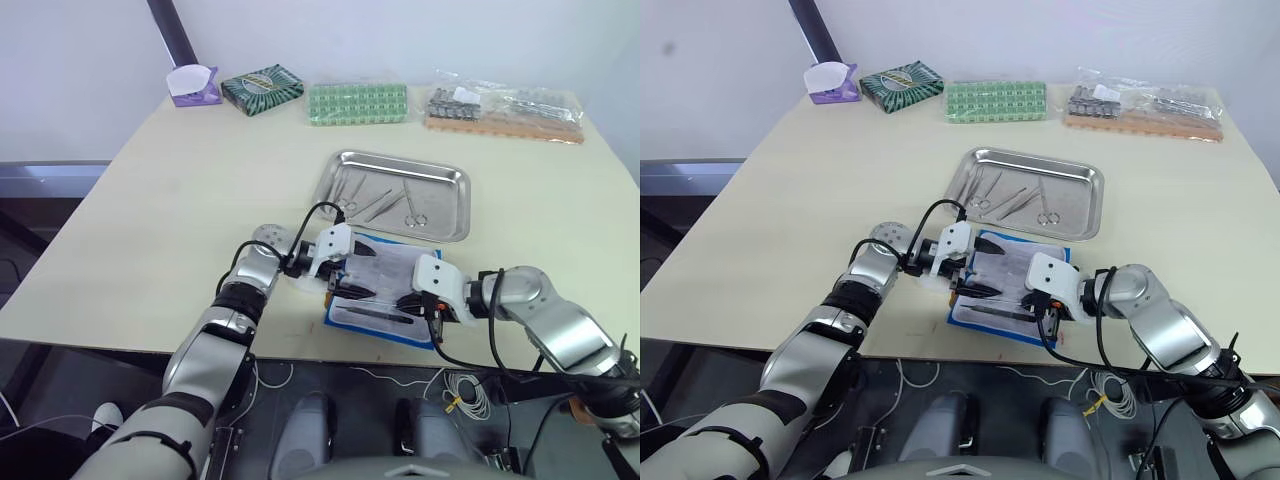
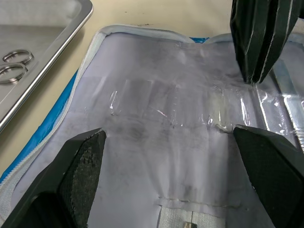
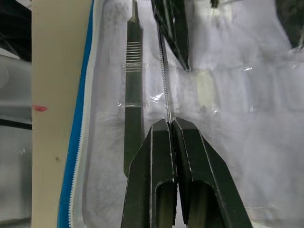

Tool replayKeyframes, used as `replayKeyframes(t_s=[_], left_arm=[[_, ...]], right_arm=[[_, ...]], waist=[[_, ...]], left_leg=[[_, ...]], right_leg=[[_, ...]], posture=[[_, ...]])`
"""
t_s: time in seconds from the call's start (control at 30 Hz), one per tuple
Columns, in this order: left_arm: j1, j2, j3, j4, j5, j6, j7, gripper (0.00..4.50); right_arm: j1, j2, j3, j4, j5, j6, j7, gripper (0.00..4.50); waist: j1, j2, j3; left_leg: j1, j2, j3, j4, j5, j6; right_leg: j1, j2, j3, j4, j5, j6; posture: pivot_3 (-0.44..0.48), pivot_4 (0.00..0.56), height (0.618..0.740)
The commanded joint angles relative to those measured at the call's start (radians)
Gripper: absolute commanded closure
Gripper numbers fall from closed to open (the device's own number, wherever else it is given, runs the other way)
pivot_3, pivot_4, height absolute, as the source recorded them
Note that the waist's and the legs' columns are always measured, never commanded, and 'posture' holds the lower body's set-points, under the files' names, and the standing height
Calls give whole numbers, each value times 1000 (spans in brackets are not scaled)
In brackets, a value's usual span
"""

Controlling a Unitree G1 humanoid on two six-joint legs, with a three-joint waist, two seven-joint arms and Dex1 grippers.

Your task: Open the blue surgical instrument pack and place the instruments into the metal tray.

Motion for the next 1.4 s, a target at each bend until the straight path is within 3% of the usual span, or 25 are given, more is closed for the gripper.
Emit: replayKeyframes(t_s=[0.03,0.6,1.0,1.4], left_arm=[[39,-5,-46,51,50,17,18,0],[41,-7,-54,57,63,9,30,0],[37,-12,-55,64,67,2,32,0],[33,-20,-53,76,70,-4,32,0]], right_arm=[[-40,-9,-15,-76,26,48,-6,4438],[-159,-113,60,-162,8,150,-23,4438],[-90,-238,2,-185,39,123,-7,4438],[49,-394,-169,-245,101,111,24,4438]], waist=[[0,0,0],[0,1,0],[1,1,0],[4,1,0]], left_leg=[[0,0,0,0,0,0],[-2,0,-3,0,0,0],[-2,0,-3,0,0,0],[-2,-1,-3,0,0,0]], right_leg=[[0,0,0,0,0,0],[-2,0,-1,0,0,0],[-2,0,-1,0,0,0],[-1,-1,-1,-1,0,0]], posture=[[0,150,740],[0,150,740],[0,150,740],[0,150,740]])
